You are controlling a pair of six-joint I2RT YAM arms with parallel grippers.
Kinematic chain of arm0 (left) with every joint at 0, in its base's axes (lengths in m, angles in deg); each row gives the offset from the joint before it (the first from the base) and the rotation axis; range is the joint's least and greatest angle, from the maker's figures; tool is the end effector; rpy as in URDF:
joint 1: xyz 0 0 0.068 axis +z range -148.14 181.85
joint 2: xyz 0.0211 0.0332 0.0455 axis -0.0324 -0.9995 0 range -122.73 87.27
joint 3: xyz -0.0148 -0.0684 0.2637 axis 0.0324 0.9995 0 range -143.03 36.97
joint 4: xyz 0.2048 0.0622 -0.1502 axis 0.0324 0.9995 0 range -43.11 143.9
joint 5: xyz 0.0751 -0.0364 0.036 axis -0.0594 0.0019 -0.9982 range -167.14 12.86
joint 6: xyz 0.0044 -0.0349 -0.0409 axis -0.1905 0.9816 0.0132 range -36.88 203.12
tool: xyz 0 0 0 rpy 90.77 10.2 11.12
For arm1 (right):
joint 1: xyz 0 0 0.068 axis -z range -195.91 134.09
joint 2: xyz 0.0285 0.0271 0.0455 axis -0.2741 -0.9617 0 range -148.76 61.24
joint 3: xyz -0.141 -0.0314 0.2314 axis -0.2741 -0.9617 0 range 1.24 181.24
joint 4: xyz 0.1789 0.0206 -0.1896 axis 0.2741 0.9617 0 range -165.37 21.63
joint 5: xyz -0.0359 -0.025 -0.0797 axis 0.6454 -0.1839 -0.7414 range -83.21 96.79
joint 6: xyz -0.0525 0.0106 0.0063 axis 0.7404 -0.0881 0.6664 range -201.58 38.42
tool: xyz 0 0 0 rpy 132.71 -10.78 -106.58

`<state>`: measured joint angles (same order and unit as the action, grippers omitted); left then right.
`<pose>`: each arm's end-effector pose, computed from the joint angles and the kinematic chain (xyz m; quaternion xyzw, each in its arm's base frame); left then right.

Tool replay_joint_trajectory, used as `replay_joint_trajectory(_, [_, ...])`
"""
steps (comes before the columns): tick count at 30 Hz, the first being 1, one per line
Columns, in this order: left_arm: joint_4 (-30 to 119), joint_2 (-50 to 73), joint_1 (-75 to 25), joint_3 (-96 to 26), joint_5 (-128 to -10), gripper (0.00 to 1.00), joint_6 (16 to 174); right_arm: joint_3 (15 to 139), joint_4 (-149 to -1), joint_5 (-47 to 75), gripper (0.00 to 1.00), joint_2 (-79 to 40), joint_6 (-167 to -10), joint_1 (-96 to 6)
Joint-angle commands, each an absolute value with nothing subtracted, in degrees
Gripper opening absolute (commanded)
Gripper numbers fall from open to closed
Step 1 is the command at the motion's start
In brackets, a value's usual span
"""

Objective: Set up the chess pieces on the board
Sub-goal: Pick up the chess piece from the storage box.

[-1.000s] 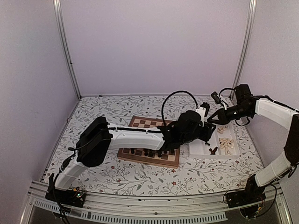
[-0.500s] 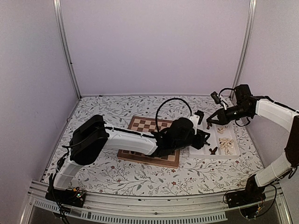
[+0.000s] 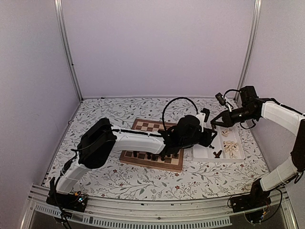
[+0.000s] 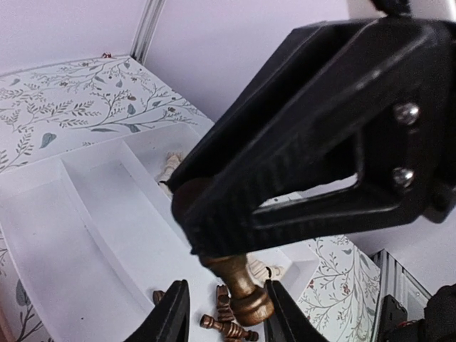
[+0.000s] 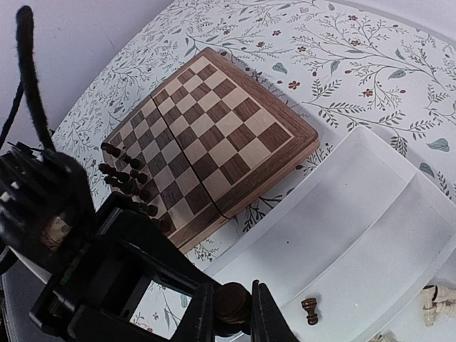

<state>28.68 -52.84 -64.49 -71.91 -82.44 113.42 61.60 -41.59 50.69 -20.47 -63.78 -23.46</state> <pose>0.2315 -0.5207 0.1824 0.2145 0.7524 -0.4403 0.4404 0.2832 0.0625 0.2596 -0.3035 0.8387 0.3304 0.3086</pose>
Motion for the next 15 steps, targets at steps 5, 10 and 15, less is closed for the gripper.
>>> replay_joint_trajectory(5, [29.8, -54.9, -63.2, -74.4, -81.5, 0.34, 115.1, 61.0, -42.3, 52.4, 0.08, -19.0, -64.0, -23.7])
replay_joint_trajectory(10, [28.9, -54.7, -63.0, -74.1, -80.2, 0.33, 114.7, 60.8, -42.5, 52.3, 0.08, -19.0, -63.8, -23.7])
replay_joint_trajectory(15, [28.2, -54.5, -63.7, -74.7, -77.9, 0.38, 113.7, 60.7, -42.6, 51.5, 0.08, -19.0, -63.8, -23.7])
